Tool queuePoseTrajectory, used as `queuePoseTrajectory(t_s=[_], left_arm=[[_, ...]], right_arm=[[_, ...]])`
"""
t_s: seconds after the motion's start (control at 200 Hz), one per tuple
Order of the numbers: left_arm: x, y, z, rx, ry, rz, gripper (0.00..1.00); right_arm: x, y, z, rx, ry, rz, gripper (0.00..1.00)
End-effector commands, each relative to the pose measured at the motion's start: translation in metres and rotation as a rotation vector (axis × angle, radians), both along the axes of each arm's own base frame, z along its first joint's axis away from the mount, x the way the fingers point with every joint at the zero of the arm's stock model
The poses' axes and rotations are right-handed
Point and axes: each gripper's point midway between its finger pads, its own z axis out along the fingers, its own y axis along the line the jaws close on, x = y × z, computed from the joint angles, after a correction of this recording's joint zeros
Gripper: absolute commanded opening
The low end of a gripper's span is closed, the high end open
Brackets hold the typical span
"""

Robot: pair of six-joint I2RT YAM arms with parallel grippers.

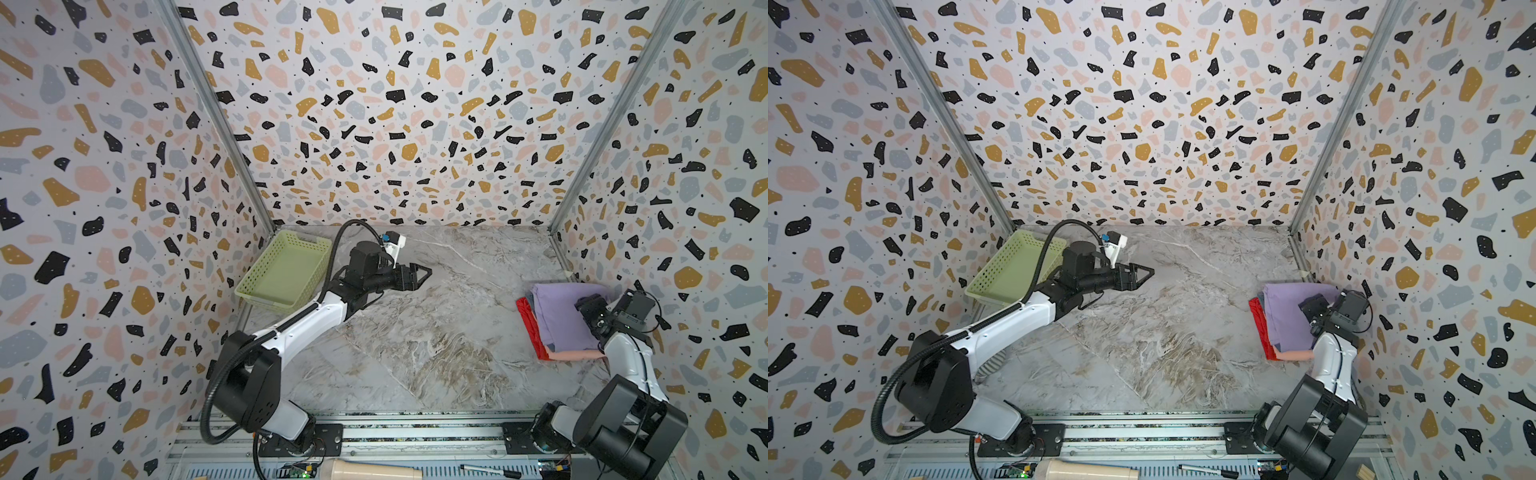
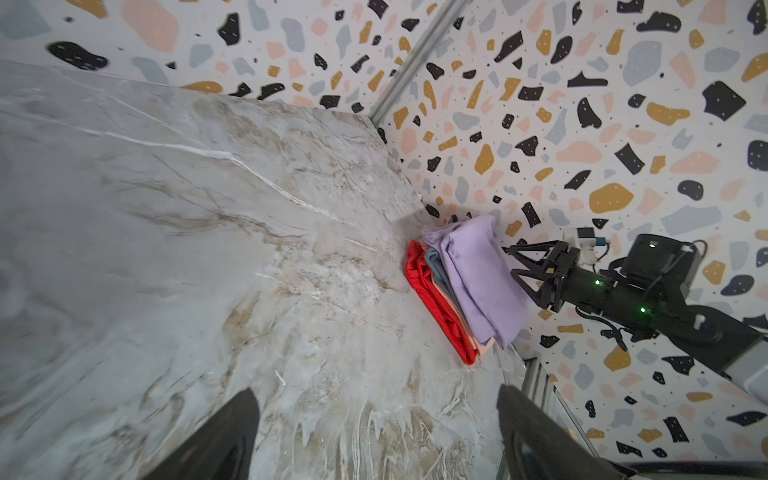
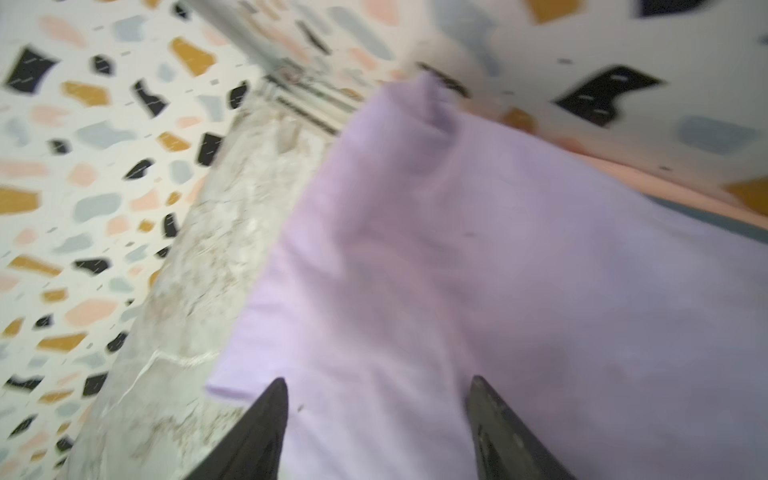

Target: Fold and stack the t-shirts

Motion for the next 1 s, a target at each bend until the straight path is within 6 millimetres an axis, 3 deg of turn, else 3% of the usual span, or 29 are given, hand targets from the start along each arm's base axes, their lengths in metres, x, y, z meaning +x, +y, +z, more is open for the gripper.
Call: queuePoseTrajectory(t_s=[0.0, 0.035, 0.095, 0.175, 0.305, 0.436, 0.511, 0.631, 0.746, 0.881, 0.996], left_arm=[[0.004, 0.043, 0.025, 0.080, -0.138, 0.156, 0.94], [0.004, 0.059, 0.033, 0.110, -0.179, 0.218, 1.00], [0.002, 0.088, 0.046, 0.181, -0.251, 0.342, 1.00], [-0.002, 0.133, 0.060, 0.277, -0.337, 0.531, 0.99], [-0.014, 0.205, 0.076, 0.446, -0.447, 0.844, 0.99], [-0.022, 0.259, 0.066, 0.588, -0.504, 1.092, 0.99], [-0.022, 0.278, 0.048, 0.590, -0.528, 1.185, 0.99], [-0.021, 0.301, 0.010, 0.521, -0.524, 1.251, 1.00], [-0.027, 0.328, -0.026, 0.509, -0.514, 1.297, 1.00], [-0.030, 0.341, -0.057, 0.527, -0.508, 1.303, 1.00], [-0.024, 0.339, -0.077, 0.623, -0.472, 1.250, 1.00]], right_arm=[[0.040, 0.046, 0.076, -0.193, -0.209, 0.225, 0.73], [0.048, 0.066, 0.080, -0.235, -0.220, 0.291, 0.77], [0.059, 0.097, 0.080, -0.295, -0.228, 0.367, 0.82], [0.068, 0.132, 0.075, -0.377, -0.247, 0.441, 1.00], [0.072, 0.169, 0.067, -0.576, -0.247, 0.473, 0.99], [0.066, 0.196, 0.051, -0.721, -0.232, 0.477, 0.99], [0.060, 0.199, 0.037, -0.747, -0.220, 0.458, 0.99], [0.049, 0.185, 0.015, -0.780, -0.212, 0.400, 0.99], [0.036, 0.168, 0.017, -0.833, -0.269, 0.327, 0.99], [0.035, 0.159, 0.010, -0.716, -0.326, 0.342, 0.99], [0.035, 0.154, -0.001, -0.735, -0.289, 0.353, 0.99]])
